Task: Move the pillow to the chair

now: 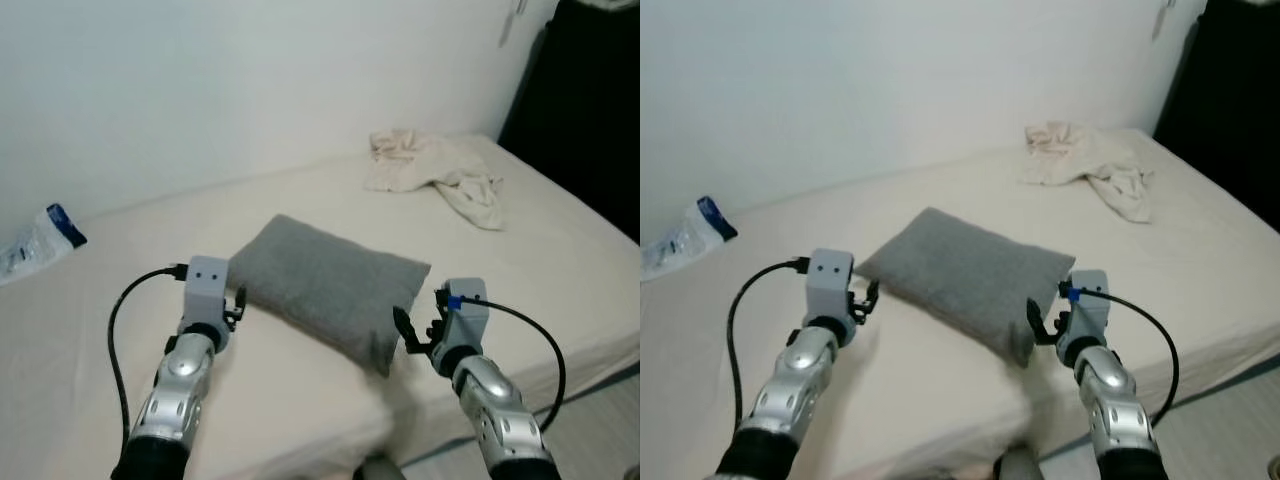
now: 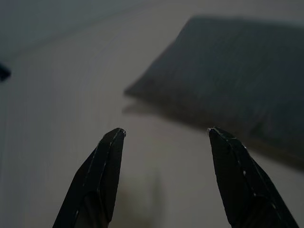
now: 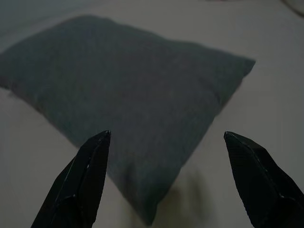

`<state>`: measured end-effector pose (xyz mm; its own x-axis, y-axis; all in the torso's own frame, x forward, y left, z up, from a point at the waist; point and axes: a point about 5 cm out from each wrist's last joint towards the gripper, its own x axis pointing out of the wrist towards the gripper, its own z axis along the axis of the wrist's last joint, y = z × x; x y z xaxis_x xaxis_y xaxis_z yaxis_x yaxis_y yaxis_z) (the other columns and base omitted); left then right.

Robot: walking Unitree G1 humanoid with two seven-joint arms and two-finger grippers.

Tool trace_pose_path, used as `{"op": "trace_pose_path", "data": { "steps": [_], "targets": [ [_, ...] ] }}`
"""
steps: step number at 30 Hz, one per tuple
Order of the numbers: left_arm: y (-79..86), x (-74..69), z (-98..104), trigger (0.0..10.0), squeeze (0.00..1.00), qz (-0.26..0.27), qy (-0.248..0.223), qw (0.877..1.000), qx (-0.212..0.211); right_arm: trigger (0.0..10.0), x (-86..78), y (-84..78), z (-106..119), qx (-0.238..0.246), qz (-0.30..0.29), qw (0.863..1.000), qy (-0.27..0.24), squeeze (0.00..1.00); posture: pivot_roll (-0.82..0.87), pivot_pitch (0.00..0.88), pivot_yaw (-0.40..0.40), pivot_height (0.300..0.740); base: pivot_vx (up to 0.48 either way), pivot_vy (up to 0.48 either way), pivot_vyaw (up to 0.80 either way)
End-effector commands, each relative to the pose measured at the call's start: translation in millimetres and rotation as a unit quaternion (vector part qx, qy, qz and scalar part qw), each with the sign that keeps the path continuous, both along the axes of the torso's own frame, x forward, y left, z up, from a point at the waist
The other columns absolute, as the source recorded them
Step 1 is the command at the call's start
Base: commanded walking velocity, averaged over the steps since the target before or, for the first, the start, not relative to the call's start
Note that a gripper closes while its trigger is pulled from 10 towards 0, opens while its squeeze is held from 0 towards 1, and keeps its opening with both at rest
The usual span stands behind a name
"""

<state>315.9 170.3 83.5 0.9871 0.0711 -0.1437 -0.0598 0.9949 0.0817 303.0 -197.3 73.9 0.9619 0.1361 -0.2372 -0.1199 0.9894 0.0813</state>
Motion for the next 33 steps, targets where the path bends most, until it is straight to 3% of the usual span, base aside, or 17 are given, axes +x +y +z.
{"op": "trace_pose_path", "data": {
  "steps": [1, 10, 19, 25, 30, 33],
  "targets": [
    [9.6, -6.1, -13.5, 10.0, 0.00, 0.019, 0.033, 0.999, -0.010, 10.0, -1.5, 1.3, -5.3, 0.010, 0.002, 1.000, 0.007, 0.00, -0.09, 0.139, 0.112, 0.642, 0.000, 0.000, 0.00],
    [7.1, -17.3, -27.5, 10.0, 0.00, 0.004, 0.050, 0.996, -0.071, 10.0, 0.4, -7.6, -4.3, 0.021, -0.019, 1.000, -0.008, 0.00, -0.08, 0.137, 0.113, 0.622, 0.000, 0.000, 0.00],
    [6.8, -21.0, -28.5, 10.0, 0.00, -0.003, 0.050, 0.996, -0.076, 10.0, 4.1, -8.5, -2.8, 0.039, -0.019, 0.999, -0.029, 0.00, -0.09, 0.157, 0.117, 0.622, 0.000, 0.000, 0.00],
    [9.1, -25.0, -23.6, 10.0, 0.00, -0.011, 0.041, 0.997, -0.070, 10.0, 10.0, -10.5, 0.0, 0.102, -0.033, 0.993, -0.048, 0.00, -0.08, 0.190, 0.129, 0.622, 0.000, 0.000, 0.00],
    [14.9, -34.1, -16.9, 10.0, 0.00, -0.020, 0.031, 0.998, -0.057, 10.0, 12.0, -8.7, -15.7, 0.209, -0.063, 0.976, -0.012, 0.00, -0.04, 0.231, 0.141, 0.622, 0.000, 0.000, 0.00],
    [17.6, -37.9, -12.5, 10.0, 0.00, -0.024, 0.026, 0.998, -0.047, 10.0, 10.7, -6.8, -24.3, 0.245, -0.075, 0.967, 0.004, 0.00, -0.02, 0.249, 0.149, 0.622, 0.000, 0.000, 0.00]
  ]
}}
